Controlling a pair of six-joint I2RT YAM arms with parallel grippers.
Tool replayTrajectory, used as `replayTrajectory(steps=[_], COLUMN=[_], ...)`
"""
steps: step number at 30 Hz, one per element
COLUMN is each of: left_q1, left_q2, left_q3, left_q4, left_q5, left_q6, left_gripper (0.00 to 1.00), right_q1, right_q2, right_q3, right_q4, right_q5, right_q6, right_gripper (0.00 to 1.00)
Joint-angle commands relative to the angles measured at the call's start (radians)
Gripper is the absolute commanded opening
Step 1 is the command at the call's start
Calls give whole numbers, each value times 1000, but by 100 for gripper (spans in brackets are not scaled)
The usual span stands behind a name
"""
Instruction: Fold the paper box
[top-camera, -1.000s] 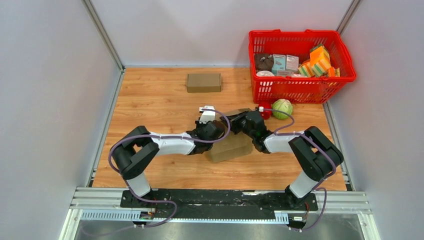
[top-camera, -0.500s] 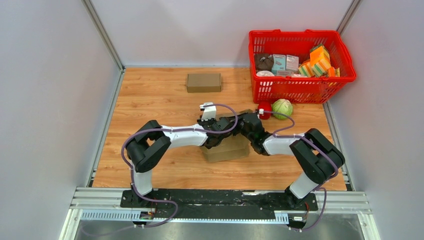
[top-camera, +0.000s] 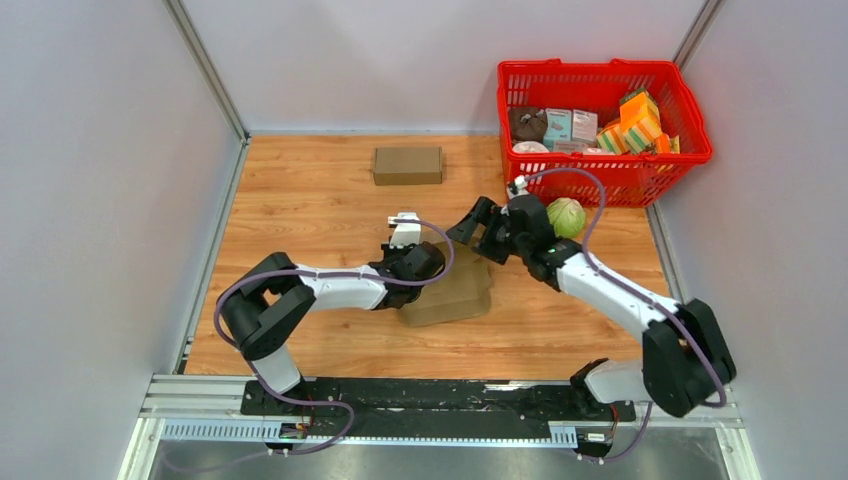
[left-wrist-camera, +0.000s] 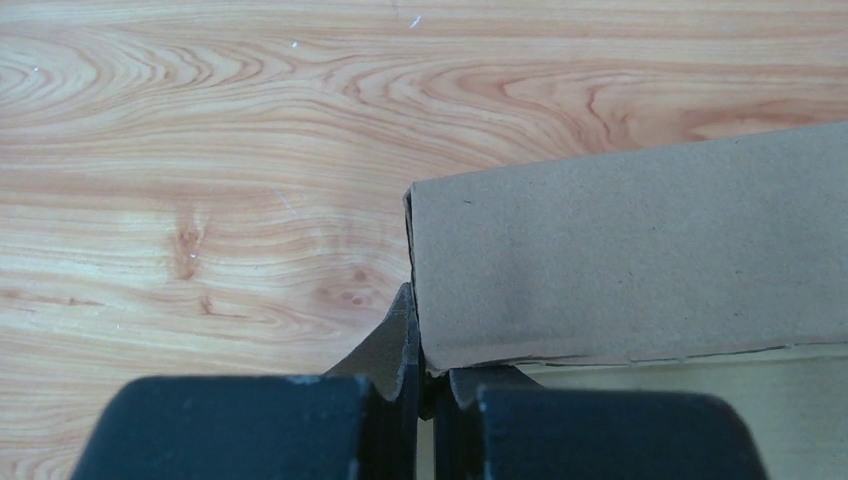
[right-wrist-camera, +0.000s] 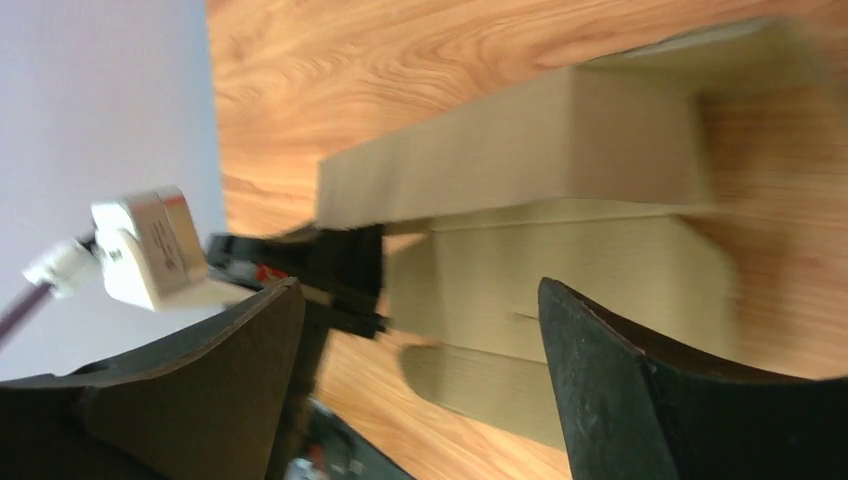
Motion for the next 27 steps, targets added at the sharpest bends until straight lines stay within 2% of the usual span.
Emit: replayTrajectory(steps=[1,2,3,6,7,8,9,10,12,18,20,23,27], left_q1=[5,5,5,5,5,5,5,5,5,5,5,5,5], left_q2=[-65,-79,-85,-98,-102,-105,-108,-108,-112,-127,-125,-118,-115], left_q3=[-80,-86,-89,-83,-82,-82,-82,-79,-77,-88,-86,-74,-68], left_q4=[21,17,11,-5,-5,-8,-12,-17,-37,-54,-52,-49,-54], left_q5=[91,100,108,143,159,162,165,162,160,157,160,168,171], left_q6=[132,143,143,127,121,120,118,109,101,72,72,74,72], left_gripper=[0,0,0,0,0,0,0,0,0,0,0,0,0], right_q1=[-70,-67,-64,-63,-55,-45,-32,-23,-23,-18,-18,-18,-17], right_q2=[-129,-143,-166,-184,-183,-177,-170,-160,-143,-49,-26,49,110], right_q3=[37,59,53,22,15,14,22,24,42,133,136,210,206], right_q4=[-355,-410,-464,-405,-376,-345,-335,-326,-305,-349,-297,-326,-288], right_q5=[-155,-142,-96,-99,-78,-42,72,129,266,377,351,296,167], right_q6=[-520,-644,-673,-707,-702,-690,-679,-664,-606,-621,-644,-653,-573], right_gripper=[90,89,87,62,36,26,16,1,0,0,0,0,0])
